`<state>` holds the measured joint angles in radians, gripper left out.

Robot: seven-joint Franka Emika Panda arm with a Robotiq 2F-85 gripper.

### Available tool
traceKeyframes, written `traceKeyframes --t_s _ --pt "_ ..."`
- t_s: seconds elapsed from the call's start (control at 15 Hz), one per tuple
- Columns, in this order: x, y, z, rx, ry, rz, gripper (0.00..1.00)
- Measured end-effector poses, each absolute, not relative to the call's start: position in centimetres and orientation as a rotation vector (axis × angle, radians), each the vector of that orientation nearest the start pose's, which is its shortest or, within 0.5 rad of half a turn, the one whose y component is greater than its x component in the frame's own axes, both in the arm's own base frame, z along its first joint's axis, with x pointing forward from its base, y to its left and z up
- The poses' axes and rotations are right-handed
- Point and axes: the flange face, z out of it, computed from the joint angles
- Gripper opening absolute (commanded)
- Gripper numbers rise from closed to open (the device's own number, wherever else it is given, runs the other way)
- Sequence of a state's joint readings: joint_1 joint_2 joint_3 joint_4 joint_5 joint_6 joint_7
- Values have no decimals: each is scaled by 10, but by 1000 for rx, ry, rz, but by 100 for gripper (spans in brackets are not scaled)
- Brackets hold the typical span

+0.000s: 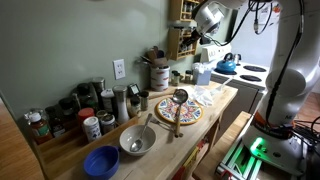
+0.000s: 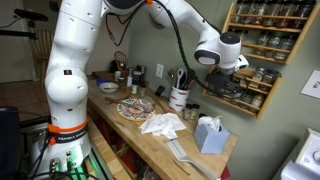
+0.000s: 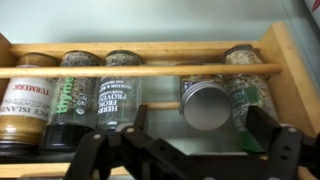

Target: Pick up the spice container with black substance in it and put it on the far right of the bottom shelf of the bottom spice rack

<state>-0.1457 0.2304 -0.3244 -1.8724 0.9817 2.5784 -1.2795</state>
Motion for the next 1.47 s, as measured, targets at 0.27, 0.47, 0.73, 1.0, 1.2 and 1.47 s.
traceKeyframes --t_s 0.27,0.47,0.73,1.0,1.2,1.47 --pt "560 -296 439 -2853 -141 -1047 74" --pt "549 -298 436 -2841 -136 -1004 62" --pt "548 -300 435 -2839 -129 -1003 30" --pt "549 -299 431 -2836 -130 -996 1" --pt "552 -296 430 -2828 -128 -999 0" --pt "556 -295 434 -2814 -117 -1021 0"
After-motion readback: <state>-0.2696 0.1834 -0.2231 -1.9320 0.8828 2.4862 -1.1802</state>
